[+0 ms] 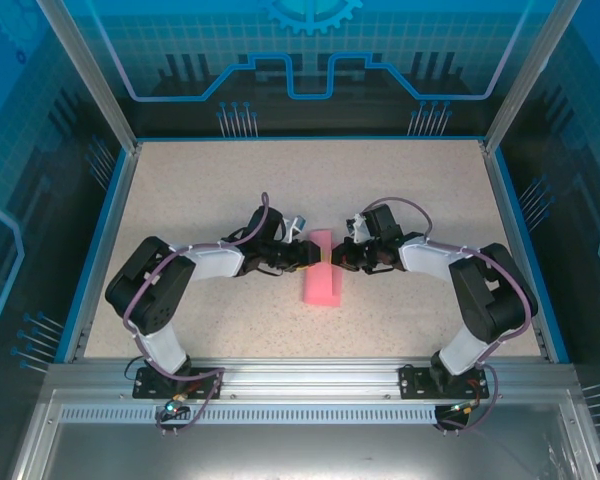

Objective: Fold a paper plane with a square sheet of paper (fold left side to right side)

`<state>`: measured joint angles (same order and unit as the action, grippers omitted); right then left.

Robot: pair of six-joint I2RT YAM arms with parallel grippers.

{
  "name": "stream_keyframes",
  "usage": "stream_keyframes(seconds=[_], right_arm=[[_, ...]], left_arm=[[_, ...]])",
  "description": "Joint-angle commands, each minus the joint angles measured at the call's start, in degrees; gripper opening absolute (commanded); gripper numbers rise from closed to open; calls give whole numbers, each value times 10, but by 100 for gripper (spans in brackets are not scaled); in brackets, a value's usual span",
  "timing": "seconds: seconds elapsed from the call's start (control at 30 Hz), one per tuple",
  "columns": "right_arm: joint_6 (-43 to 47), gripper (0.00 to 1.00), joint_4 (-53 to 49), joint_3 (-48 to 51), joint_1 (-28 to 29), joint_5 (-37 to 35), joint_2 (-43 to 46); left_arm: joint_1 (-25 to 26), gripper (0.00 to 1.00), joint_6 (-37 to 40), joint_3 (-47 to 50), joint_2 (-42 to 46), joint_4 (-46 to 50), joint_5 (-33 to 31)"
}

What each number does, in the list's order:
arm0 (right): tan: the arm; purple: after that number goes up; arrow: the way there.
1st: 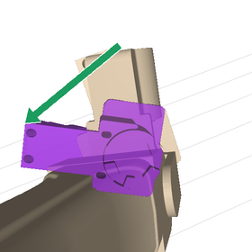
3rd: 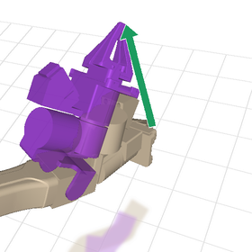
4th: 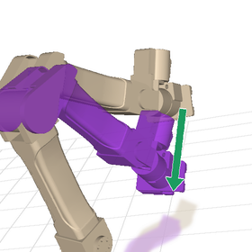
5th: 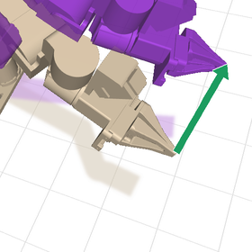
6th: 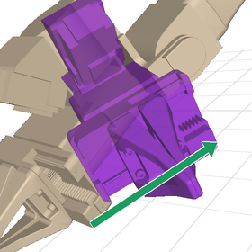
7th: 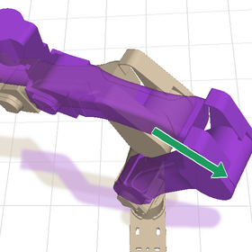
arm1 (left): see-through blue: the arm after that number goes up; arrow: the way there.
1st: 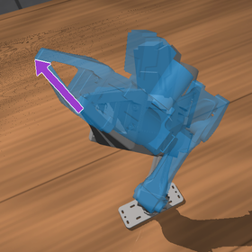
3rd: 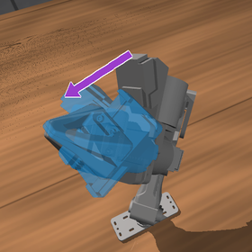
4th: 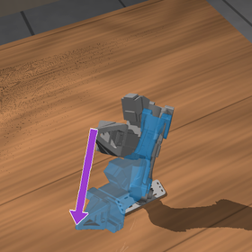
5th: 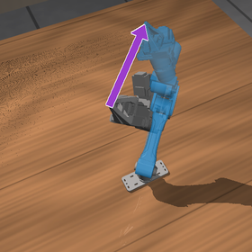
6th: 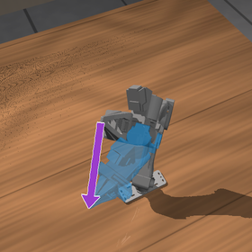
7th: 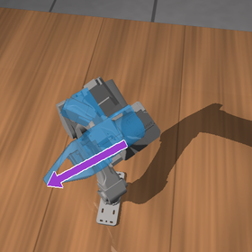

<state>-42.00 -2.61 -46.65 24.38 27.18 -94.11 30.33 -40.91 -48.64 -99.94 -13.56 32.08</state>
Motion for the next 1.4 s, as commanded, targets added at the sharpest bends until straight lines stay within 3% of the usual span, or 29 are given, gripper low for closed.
stream_keyframes(seconds=[0.0, 0.17, 0.53, 0.77, 0.87, 1.03, 1.13, 1.37], right_arm=[[21, 0, -43, -13, 1, -23, 9], [33, 0, -93, -16, -2, -62, 5], [32, 0, -106, -17, -2, -82, -7], [34, 0, -105, -16, -1, -80, -11], [35, 6, -103, -13, -1, -89, 1], [33, 32, -102, 16, -3, -163, 68], [36, 41, -119, 32, -13, -205, 110], [42, 47, -144, 60, -42, -246, 178]], left_arm=[[3, 47, 46, -16, 43, 72, -40], [3, 51, 74, -34, 54, 160, -89], [21, 54, 59, -81, -26, 180, -95], [37, 51, 64, -125, -70, 219, -126], [49, 47, 80, -147, -87, 252, -146], [64, 43, 95, -168, -105, 290, -179], [66, 43, 94, -167, -110, 291, -182], [69, 43, 92, -171, -118, 294, -184]])
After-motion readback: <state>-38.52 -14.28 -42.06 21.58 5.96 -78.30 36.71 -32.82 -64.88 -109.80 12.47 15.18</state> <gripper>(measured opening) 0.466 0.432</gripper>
